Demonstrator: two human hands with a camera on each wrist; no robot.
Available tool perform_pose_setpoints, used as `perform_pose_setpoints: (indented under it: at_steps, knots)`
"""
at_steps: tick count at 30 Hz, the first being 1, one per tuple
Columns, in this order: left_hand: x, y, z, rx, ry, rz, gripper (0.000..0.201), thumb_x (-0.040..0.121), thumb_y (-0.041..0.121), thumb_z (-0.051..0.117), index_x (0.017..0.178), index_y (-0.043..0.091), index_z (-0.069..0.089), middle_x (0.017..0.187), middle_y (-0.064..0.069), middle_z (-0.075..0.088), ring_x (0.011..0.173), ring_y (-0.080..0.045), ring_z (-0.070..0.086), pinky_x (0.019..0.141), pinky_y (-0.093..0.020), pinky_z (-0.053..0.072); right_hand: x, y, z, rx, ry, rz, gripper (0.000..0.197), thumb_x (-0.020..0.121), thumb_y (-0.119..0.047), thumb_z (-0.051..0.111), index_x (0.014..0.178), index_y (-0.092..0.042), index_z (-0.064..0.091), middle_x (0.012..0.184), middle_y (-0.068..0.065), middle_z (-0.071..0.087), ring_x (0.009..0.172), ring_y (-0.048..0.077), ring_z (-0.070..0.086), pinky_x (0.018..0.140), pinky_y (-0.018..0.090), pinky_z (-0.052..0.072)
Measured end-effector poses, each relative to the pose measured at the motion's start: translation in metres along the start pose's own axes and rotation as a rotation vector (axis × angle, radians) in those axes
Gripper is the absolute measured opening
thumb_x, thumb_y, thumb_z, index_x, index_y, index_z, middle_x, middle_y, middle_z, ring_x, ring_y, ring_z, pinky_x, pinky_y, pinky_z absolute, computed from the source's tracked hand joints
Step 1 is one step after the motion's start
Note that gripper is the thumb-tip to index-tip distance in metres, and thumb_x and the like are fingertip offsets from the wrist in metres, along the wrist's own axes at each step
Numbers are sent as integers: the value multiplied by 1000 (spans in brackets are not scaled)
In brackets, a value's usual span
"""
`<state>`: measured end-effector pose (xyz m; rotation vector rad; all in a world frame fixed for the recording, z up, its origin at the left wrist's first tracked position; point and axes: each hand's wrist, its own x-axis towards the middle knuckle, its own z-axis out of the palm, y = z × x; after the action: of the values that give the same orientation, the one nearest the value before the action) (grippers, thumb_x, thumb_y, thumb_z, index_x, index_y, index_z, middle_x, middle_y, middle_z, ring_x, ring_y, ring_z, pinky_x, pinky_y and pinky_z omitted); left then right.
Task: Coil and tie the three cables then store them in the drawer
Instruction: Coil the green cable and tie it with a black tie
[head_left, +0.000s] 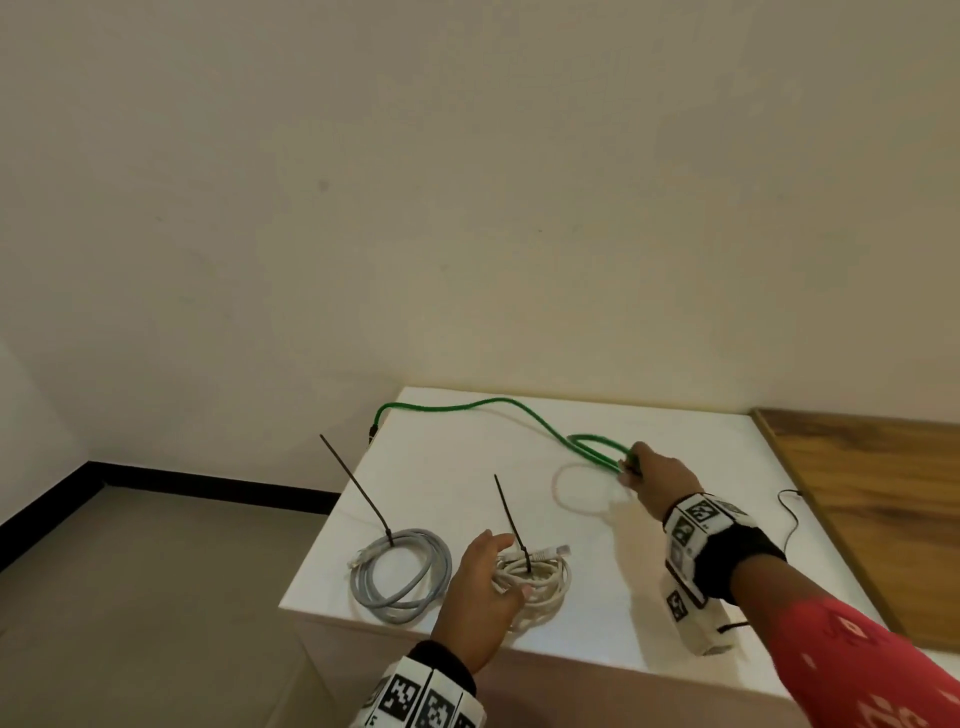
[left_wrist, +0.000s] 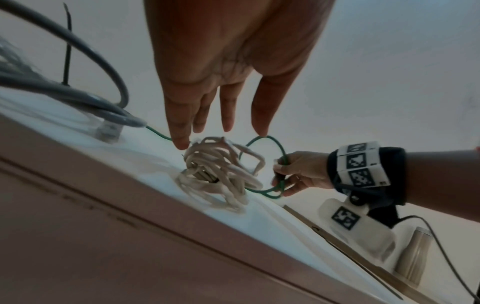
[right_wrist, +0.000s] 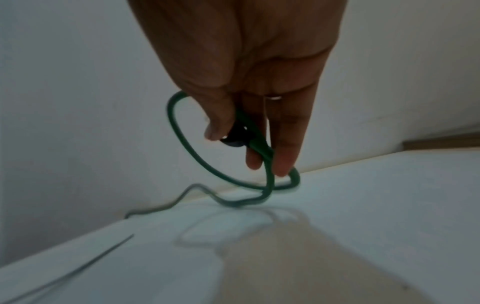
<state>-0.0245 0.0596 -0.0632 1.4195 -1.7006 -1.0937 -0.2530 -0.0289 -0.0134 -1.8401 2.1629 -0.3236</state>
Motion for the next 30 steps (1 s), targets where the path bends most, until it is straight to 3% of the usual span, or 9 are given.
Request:
perform_pose_setpoints:
  at_steps: [5, 8, 11, 16, 20, 22, 24, 27, 30]
  knots:
    - [-15, 23, 6, 1, 2, 45, 46, 85, 7, 58, 128, 17, 42, 145, -3, 34, 126, -12, 38, 97, -15, 29, -44, 35, -50, 106, 56, 154, 23, 93, -25, 46, 100, -3, 47, 92, 20, 64, 80, 32, 60, 82, 46, 53]
    - [-24, 39, 13, 27, 5, 93, 47, 87, 5, 55, 130, 15, 41, 142, 0, 34, 123, -7, 36, 90, -3, 29, -76, 51, -88, -67, 110, 194, 22, 94, -22, 44, 105, -2, 46, 94, 18, 62, 84, 30, 59, 72, 37, 48]
    - [-32, 55, 22, 42, 2, 128, 47, 87, 7, 56, 131, 14, 40, 143, -3, 35, 133, -15, 35, 103, -17, 30, -106, 66, -129, -40, 232, 269, 28, 93, -19, 46, 107, 5, 51, 96, 22, 66, 93, 37, 64, 75, 39, 48]
    - [-37, 72, 43, 89, -32, 162, 49, 89, 10, 55, 134, 12, 36, 146, -3, 32, 136, -15, 30, 105, -14, 21, -143, 73, -165, 210, 325, 272, 18, 95, -17, 43, 86, -1, 45, 65, 11, 60, 63, 29, 61, 51, 32, 47]
    - [-39, 74, 52, 131, -56, 158, 50, 89, 12, 55, 135, 12, 35, 147, -4, 32, 137, -16, 29, 114, -27, 23, -162, 67, -180, 355, 493, 241, 24, 96, -18, 42, 100, 5, 46, 77, 16, 58, 56, 22, 51, 45, 26, 35]
    - [-40, 70, 54, 181, -67, 162, 49, 89, 13, 54, 135, 12, 35, 147, -4, 31, 138, -17, 28, 115, -28, 22, -166, 67, -186, 529, 597, 255, 29, 96, -20, 42, 108, 7, 45, 86, 21, 62, 63, 25, 56, 45, 29, 44]
    - [-40, 62, 54, 278, -83, 155, 46, 89, 16, 55, 132, 12, 38, 149, -6, 27, 141, -17, 21, 115, -29, 20, -166, 69, -187, 740, 713, 250, 29, 96, -21, 42, 113, 3, 44, 96, 24, 64, 75, 31, 63, 56, 39, 58]
    - [-41, 47, 49, 491, -135, 113, 46, 90, 23, 53, 133, 14, 38, 154, -6, 13, 144, -19, 10, 116, -29, 17, -168, 73, -187, 857, 864, 245, 20, 96, -22, 42, 109, -6, 41, 95, 20, 62, 87, 36, 65, 75, 51, 57]
    - [-39, 35, 44, 626, -179, 107, 50, 88, 23, 54, 134, 14, 37, 157, -5, 2, 145, -22, 4, 118, -33, 16, -174, 78, -188, 906, 971, 198, 11, 96, -24, 42, 99, -17, 34, 95, 21, 61, 77, 35, 65, 63, 44, 58]
